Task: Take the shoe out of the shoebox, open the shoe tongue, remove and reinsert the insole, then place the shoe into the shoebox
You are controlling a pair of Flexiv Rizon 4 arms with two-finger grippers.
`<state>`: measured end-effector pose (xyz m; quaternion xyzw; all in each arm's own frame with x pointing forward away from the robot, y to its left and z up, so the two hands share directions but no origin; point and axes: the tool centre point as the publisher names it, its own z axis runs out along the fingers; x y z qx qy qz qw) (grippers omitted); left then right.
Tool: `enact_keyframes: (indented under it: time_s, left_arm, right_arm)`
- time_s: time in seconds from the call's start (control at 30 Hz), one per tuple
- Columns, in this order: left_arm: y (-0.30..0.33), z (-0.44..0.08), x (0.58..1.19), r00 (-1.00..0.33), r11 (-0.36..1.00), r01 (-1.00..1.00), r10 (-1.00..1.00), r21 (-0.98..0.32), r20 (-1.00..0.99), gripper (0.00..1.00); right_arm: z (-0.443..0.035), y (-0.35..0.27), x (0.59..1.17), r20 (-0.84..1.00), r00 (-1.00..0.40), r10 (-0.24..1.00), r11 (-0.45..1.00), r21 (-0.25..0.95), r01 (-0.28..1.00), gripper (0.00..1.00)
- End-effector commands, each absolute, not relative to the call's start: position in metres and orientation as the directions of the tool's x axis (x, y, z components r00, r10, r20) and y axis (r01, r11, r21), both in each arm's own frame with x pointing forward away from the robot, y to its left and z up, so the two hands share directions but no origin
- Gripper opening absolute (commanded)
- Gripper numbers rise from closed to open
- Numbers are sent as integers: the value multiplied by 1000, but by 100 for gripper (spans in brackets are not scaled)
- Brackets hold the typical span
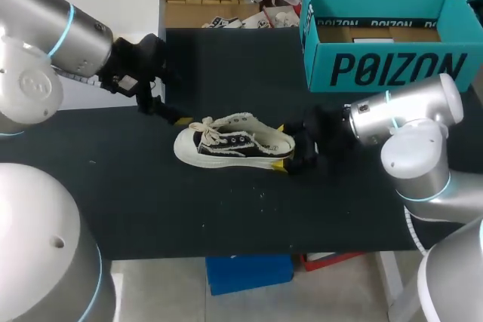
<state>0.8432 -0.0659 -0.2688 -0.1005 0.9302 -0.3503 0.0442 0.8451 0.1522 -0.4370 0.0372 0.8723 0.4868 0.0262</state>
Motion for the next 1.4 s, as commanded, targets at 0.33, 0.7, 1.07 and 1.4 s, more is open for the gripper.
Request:
enact_keyframes:
  time_s: [0.33, 0.7, 1.07, 1.4]
  left_arm:
    - [-69, -266, 842, -974, 763, -164, -224, -625, -19, 100]
    - [-91, -261, 854, -704, 579, -695, -668, -426, 241, 100]
    - [-100, -259, 852, -648, 522, -748, -709, -410, 278, 100]
    - [-105, -260, 856, -575, 463, -804, -764, -374, 292, 100]
  right_arm:
    - [-441, 155, 847, -8, -996, 91, 525, 850, 42, 0]
    - [-441, 155, 847, -8, -996, 91, 525, 850, 42, 0]
    - [-441, 155, 847, -8, -996, 91, 525, 850, 42, 0]
    - [-441, 155, 847, -8, -996, 91, 525, 850, 42, 0]
